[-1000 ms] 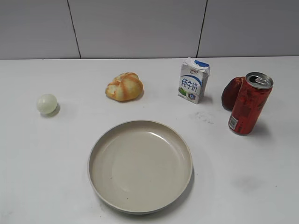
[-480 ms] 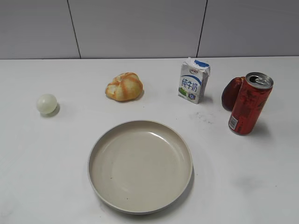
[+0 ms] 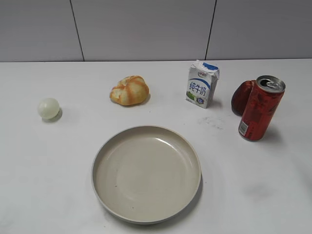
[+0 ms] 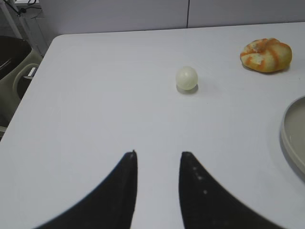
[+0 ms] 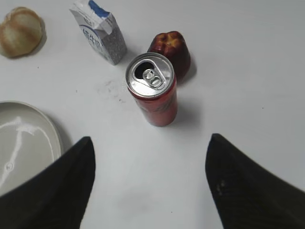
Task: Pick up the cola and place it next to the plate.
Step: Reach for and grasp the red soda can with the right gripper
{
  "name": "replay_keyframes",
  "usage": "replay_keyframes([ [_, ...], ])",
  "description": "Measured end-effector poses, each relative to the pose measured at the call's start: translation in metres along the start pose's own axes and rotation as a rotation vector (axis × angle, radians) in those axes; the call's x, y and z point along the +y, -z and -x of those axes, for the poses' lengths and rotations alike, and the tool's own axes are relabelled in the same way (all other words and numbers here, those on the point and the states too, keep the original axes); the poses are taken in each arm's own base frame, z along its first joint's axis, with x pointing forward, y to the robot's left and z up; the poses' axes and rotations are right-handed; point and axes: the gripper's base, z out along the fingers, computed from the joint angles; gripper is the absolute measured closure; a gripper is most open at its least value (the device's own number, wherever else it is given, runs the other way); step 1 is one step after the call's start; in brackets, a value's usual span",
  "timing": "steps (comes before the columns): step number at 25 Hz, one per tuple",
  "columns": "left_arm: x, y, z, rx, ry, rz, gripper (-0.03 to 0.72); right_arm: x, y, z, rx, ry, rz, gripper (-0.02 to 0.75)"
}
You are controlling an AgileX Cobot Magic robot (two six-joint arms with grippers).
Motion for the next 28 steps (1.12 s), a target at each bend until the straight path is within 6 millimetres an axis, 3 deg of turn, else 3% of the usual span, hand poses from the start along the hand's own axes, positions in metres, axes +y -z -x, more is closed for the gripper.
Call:
replay_keyframes([
  [6, 0.0, 0.0, 0.0, 0.0, 0.0, 0.0, 0.451, 0.002, -0.051, 0.034, 0.177, -0.032, 0.015, 0.085],
  [14, 0.0, 0.0, 0.0, 0.0, 0.0, 0.0, 0.451, 0.001, -0.11, 0.07, 0.355, -0.023, 0.012, 0.073],
  [20, 0.0, 0.0, 0.0, 0.0, 0.0, 0.0, 0.451, -0.003, -0.149, 0.081, 0.482, -0.007, -0.004, 0.073],
  [28, 0.0, 0.0, 0.0, 0.0, 0.0, 0.0, 0.451, -0.006, -0.178, 0.077, 0.562, -0.01, -0.011, 0.073],
])
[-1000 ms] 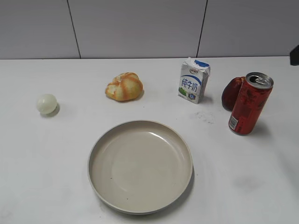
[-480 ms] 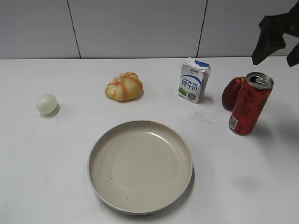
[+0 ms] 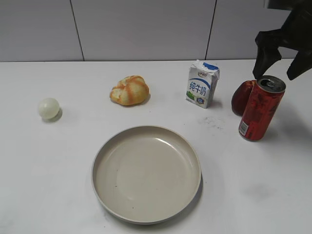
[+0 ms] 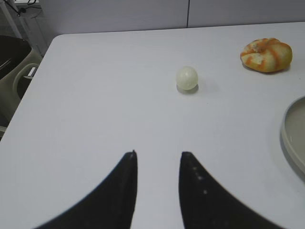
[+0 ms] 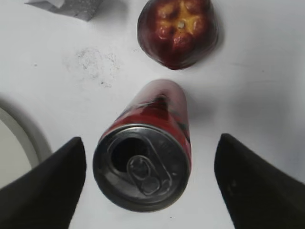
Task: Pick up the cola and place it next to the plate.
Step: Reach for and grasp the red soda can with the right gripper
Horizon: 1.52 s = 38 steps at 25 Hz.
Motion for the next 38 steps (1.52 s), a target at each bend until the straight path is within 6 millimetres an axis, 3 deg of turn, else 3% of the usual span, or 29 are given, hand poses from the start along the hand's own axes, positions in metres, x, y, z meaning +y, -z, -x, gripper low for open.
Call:
replay_keyframes([
  [17, 0.0, 0.0, 0.0, 0.0, 0.0, 0.0, 0.451, -0.001, -0.008, 0.0, 0.03, -0.003, -0.001, 0.073],
  [24, 0.0, 0.0, 0.0, 0.0, 0.0, 0.0, 0.451, 0.01, -0.009, -0.001, 0.034, 0.036, -0.045, 0.076],
  [38, 0.0, 0.0, 0.0, 0.0, 0.0, 0.0, 0.451, 0.012, -0.01, -0.002, 0.035, 0.025, -0.05, 0.092],
])
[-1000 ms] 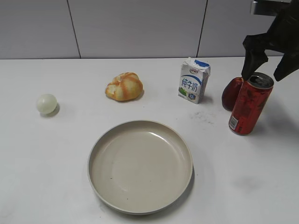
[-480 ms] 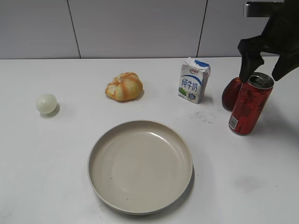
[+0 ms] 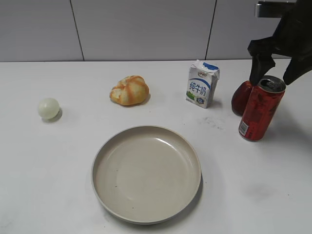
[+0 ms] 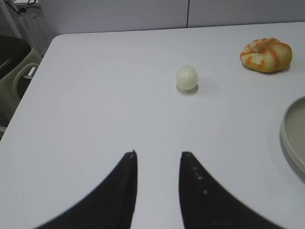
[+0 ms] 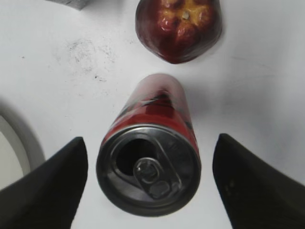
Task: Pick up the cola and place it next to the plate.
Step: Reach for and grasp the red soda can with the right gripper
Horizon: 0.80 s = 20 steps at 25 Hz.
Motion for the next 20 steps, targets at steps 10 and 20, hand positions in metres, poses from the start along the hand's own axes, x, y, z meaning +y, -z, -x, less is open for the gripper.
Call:
replay_keyframes([
  [10, 0.0, 0.0, 0.0, 0.0, 0.0, 0.0, 0.451, -0.001, -0.022, 0.002, 0.063, -0.006, -0.001, 0.104],
  [20, 0.0, 0.0, 0.0, 0.0, 0.0, 0.0, 0.451, -0.001, -0.023, -0.002, 0.104, -0.019, -0.002, 0.181],
])
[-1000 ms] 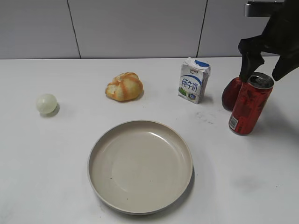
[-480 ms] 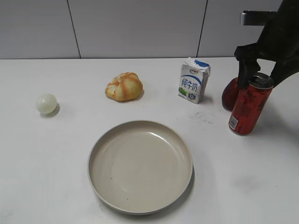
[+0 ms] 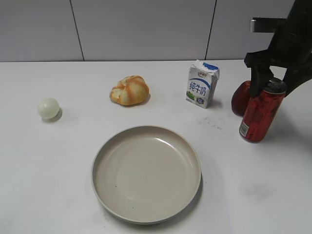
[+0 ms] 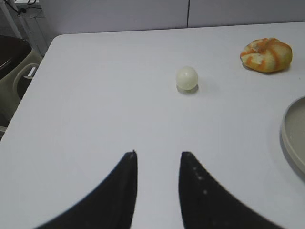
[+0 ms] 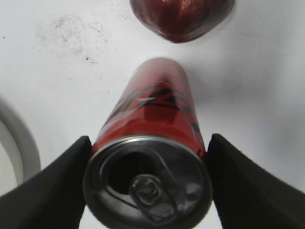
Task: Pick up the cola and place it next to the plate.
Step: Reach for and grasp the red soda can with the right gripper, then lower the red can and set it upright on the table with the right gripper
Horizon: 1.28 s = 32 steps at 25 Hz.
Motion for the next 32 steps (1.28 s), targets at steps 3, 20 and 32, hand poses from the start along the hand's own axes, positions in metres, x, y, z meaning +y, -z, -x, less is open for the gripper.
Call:
replay_keyframes([
  [3, 0.0, 0.0, 0.0, 0.0, 0.0, 0.0, 0.451, 0.0, 0.0, 0.0, 0.002, -0.003, 0.0, 0.181],
  [20, 0.0, 0.0, 0.0, 0.0, 0.0, 0.0, 0.451, 0.054, 0.063, -0.075, -0.094, 0.134, 0.033, 0.181],
  [32, 0.0, 0.0, 0.0, 0.0, 0.0, 0.0, 0.451, 0.101, 0.04, -0.127, -0.073, 0.277, 0.036, 0.181],
])
